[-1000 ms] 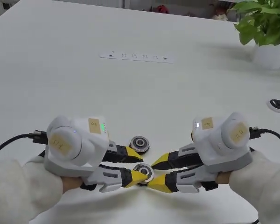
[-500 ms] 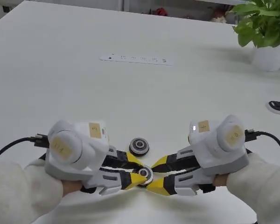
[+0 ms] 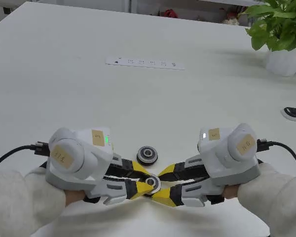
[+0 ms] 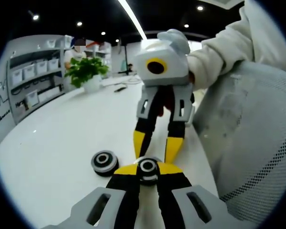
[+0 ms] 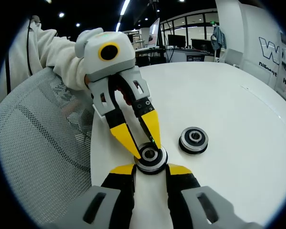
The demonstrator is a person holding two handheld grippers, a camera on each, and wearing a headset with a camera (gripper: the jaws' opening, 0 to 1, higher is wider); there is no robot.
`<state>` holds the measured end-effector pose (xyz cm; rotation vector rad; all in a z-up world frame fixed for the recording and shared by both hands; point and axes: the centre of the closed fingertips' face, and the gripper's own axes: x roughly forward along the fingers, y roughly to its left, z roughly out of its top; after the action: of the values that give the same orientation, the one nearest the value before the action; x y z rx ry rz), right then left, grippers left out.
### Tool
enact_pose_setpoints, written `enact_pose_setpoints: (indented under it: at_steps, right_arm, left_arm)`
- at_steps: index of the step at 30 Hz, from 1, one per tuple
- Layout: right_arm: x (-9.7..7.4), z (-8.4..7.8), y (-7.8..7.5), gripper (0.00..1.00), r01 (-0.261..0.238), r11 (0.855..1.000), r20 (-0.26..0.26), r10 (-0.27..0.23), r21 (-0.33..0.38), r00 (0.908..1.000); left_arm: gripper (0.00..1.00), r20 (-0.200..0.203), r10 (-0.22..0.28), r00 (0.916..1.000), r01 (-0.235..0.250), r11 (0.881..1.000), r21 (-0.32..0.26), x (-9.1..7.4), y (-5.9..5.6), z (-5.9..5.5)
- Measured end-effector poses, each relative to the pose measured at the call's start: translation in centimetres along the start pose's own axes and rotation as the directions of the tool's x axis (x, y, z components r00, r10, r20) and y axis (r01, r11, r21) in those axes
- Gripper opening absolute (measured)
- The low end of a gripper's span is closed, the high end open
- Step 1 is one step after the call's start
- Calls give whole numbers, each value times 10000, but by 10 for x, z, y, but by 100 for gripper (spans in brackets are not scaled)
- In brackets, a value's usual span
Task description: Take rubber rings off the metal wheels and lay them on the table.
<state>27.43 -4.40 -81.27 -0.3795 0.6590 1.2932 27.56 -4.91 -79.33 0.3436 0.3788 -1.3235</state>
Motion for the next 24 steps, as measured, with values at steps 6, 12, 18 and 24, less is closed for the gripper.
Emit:
enact_pose_setpoints:
  at_steps: [6, 12, 18, 24]
  right_arm:
    - [-3, 0, -3, 14, 98, 9999, 5, -98, 49, 10000]
    - [-3, 0, -4, 13, 102, 9999, -26, -102, 106, 9999]
    - [-2, 6, -7, 27, 301, 9995, 256, -305, 135, 9992]
    - [1, 5, -3, 22, 189, 9998, 248, -191, 101, 9995]
  left_arm:
    - [14, 41, 185, 9998, -184, 9996, -197, -3, 5, -1]
    - [14, 35, 204, 9998, -203, 9995, -249, -3, 5, -1]
    - [14, 82, 200, 9998, -198, 9994, -275, -3, 6, -1]
    - [14, 107, 193, 9998, -190, 9994, -292, -3, 6, -1]
